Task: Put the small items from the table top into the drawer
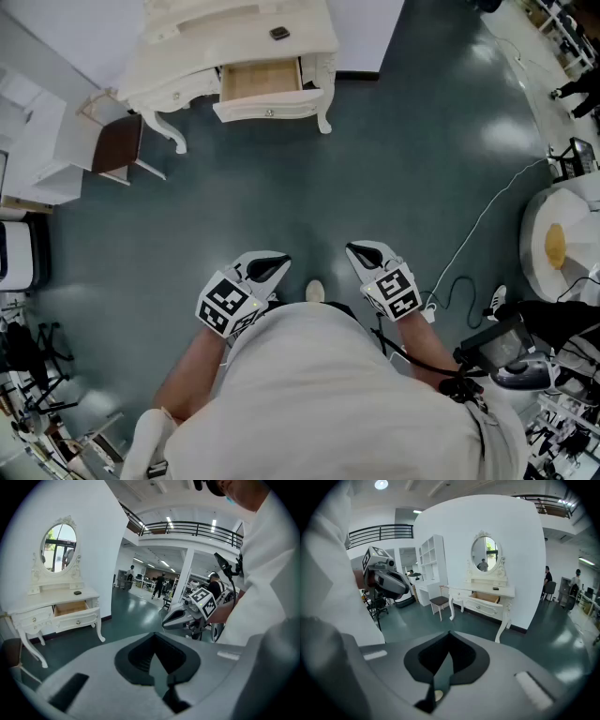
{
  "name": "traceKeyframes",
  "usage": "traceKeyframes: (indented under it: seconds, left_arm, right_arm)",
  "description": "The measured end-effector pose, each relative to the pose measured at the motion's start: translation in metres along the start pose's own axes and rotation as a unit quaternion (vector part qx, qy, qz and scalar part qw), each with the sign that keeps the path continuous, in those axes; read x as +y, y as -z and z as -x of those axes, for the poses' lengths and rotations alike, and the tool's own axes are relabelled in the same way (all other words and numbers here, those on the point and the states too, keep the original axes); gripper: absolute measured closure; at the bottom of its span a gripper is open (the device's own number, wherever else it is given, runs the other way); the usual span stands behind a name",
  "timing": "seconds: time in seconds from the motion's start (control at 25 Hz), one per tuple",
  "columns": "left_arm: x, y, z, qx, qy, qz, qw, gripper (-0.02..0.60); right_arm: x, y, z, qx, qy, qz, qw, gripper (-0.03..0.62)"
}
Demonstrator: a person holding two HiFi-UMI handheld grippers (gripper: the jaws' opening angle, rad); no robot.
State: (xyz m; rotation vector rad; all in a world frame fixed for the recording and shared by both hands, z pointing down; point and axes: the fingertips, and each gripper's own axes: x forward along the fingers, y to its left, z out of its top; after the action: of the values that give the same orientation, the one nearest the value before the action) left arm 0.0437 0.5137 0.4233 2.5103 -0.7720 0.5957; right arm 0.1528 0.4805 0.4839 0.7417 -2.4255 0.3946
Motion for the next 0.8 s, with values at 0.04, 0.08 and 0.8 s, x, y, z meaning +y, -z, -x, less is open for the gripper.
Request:
traceKeyframes:
  seconds: [0.04,0.08,0.8]
  left_arm:
    - [-0.001,-0.003,-0.003,-0.003,-0.003,-0.002,1.0,0.58]
    - [-0.001,-0.006,-0.005,-0.007,-0.006,-0.003,1.0,0.58]
    - [0.103,-0.016,-0.002,-0.036,-0.014,0.027,0.9989,0.58]
  right_arm:
    - [-0.001,0.001,0.001,0.0,-0.002,0.004,1.0,0.594]
    - [-0.003,0.003,0.001,0.0,-0.003,0.007,1.0,0.594]
    - [-0.049,-0.047,-0.086,0.024,-0.004,0.021,0.999,0.594]
